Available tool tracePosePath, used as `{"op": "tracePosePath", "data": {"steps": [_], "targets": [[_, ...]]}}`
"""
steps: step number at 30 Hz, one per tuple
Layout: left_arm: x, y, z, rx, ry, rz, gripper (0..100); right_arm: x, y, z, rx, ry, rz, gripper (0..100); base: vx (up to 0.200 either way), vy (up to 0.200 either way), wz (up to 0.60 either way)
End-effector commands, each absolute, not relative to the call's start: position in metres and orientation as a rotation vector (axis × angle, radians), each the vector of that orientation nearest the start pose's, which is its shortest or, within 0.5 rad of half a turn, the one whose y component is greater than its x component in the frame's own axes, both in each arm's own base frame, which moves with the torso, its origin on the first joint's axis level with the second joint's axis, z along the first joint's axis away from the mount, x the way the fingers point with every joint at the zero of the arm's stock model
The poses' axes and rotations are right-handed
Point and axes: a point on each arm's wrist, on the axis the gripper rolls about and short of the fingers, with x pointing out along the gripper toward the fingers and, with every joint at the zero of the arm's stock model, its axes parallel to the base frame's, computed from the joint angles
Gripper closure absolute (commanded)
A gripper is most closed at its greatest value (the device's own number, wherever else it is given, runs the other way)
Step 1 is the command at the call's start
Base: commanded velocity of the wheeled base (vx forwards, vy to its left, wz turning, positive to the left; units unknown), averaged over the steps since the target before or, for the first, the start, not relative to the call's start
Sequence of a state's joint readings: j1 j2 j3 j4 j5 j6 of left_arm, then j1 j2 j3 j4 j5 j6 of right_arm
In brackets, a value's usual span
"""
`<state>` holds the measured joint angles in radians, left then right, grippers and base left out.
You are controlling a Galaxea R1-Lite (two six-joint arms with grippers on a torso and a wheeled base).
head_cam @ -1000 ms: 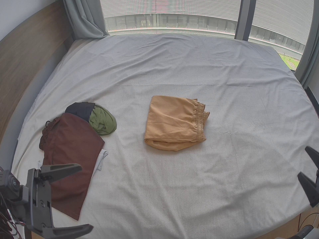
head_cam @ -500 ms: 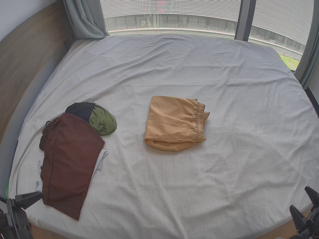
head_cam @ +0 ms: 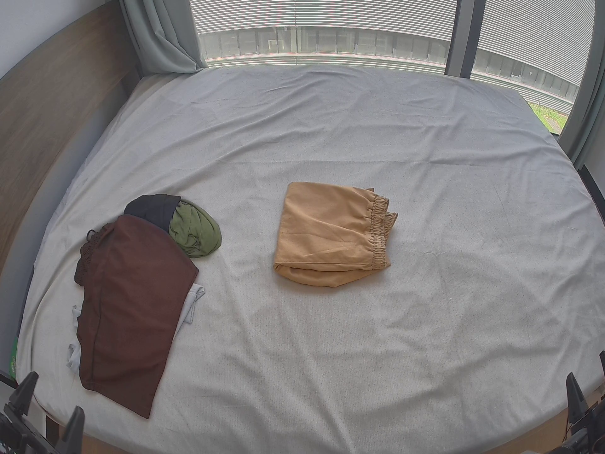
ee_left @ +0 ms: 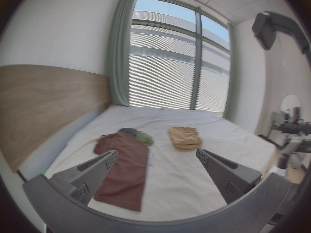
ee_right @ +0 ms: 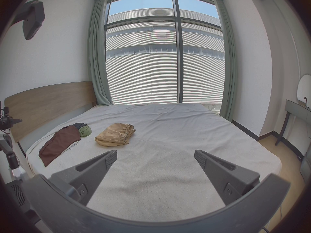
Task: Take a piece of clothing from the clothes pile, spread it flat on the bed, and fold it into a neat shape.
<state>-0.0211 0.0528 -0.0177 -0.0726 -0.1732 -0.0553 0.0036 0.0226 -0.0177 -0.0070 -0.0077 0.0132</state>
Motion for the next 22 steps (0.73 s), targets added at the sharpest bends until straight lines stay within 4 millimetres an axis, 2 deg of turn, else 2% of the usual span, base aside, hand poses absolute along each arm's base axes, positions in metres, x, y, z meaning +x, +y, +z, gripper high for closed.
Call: {"op": "tracePosePath", "data": {"steps": [1,22], "targets": [[-0.0229,0.0012,0.0738,0.016,0.017,0.061,0,-0.0223,0.0003,0.0755,-0.012,0.008,0.018,0,0.000,0.000,0.00],[-0.0228,0.0005,0.0755,0.003,0.000,0.021,0,-0.0225,0.0004,0.0754,-0.012,0.011,0.022,0,0.000,0.000,0.00]]}}
